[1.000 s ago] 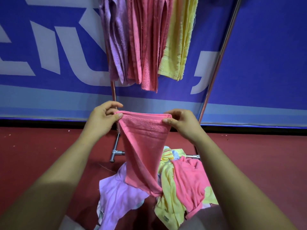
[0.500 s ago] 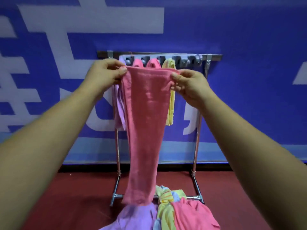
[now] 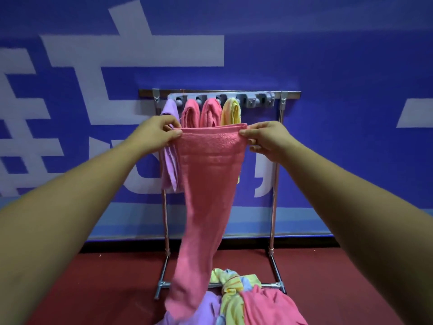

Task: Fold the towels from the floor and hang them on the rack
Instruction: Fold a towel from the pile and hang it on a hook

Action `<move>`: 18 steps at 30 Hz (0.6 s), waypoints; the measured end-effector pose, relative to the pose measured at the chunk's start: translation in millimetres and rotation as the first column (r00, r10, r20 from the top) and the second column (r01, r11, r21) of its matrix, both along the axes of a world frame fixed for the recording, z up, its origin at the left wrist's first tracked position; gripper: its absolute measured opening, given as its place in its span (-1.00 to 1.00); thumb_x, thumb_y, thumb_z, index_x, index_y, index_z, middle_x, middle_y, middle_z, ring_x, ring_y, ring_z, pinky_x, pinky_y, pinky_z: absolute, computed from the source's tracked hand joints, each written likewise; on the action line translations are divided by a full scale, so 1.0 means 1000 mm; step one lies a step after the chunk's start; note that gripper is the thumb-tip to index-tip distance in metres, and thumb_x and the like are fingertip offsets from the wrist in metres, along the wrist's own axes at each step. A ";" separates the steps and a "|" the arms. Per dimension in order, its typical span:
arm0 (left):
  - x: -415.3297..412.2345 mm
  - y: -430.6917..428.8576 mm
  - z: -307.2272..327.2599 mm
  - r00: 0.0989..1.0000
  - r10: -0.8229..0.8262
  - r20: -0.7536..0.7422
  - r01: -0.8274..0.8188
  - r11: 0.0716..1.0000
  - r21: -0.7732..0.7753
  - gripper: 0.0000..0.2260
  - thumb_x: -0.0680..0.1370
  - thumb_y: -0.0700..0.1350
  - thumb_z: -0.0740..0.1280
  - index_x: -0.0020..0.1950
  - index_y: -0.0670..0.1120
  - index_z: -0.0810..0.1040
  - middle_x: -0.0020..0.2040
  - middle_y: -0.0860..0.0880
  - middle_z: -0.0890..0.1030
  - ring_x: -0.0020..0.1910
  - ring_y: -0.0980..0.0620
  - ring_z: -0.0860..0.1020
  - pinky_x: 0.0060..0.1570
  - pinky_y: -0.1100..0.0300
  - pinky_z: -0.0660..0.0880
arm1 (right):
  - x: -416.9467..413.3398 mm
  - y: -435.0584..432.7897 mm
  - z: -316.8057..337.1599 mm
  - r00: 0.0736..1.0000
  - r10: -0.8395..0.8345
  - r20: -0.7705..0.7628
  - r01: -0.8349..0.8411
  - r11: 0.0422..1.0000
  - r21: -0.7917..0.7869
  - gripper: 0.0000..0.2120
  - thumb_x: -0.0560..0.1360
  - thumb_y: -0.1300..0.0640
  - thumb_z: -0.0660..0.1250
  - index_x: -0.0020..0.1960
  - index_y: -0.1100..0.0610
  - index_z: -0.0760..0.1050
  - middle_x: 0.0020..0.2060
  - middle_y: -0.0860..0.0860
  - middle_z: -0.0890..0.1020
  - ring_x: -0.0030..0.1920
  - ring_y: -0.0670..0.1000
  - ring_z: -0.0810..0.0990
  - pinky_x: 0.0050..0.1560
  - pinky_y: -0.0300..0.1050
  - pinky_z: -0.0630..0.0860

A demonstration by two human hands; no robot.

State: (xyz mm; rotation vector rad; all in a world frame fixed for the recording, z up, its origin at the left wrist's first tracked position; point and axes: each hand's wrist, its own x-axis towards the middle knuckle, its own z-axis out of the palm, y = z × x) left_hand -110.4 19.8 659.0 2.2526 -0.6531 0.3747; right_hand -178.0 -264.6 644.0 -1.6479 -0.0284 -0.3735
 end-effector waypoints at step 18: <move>-0.047 -0.021 0.014 0.757 -0.481 -0.443 0.537 0.844 0.000 -0.84 0.58 -0.31 0.32 0.15 -0.21 0.57 0.00 -0.26 0.65 0.02 -0.08 0.66 0.07 0.14 0.60 | 0.011 -0.014 -0.015 0.997 -0.057 -0.058 0.052 0.995 -0.086 -0.88 0.46 0.20 0.50 -0.04 0.22 0.63 -0.26 0.03 0.63 -0.31 -0.07 0.57 -0.18 -0.10 0.49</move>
